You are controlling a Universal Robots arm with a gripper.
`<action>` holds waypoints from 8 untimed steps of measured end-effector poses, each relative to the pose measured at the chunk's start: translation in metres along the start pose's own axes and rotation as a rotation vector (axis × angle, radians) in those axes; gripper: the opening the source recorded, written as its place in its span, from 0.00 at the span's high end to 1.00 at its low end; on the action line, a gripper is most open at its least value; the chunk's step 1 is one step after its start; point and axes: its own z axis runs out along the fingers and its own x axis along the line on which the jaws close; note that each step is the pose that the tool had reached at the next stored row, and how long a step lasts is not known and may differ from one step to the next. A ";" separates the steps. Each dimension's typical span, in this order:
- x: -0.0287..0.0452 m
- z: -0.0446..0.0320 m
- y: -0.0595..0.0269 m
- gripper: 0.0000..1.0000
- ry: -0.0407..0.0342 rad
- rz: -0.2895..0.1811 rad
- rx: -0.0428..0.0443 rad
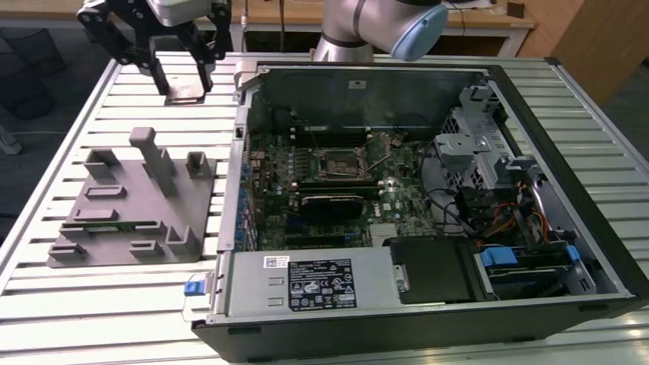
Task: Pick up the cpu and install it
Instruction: 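Pick up the cpu and move it towards the insertion slot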
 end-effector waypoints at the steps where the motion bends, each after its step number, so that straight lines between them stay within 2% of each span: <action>1: -0.0027 0.0001 -0.0002 0.47 0.0000 0.000 0.0000; 8: -0.0237 0.0004 -0.0018 0.47 -0.0001 0.000 0.0000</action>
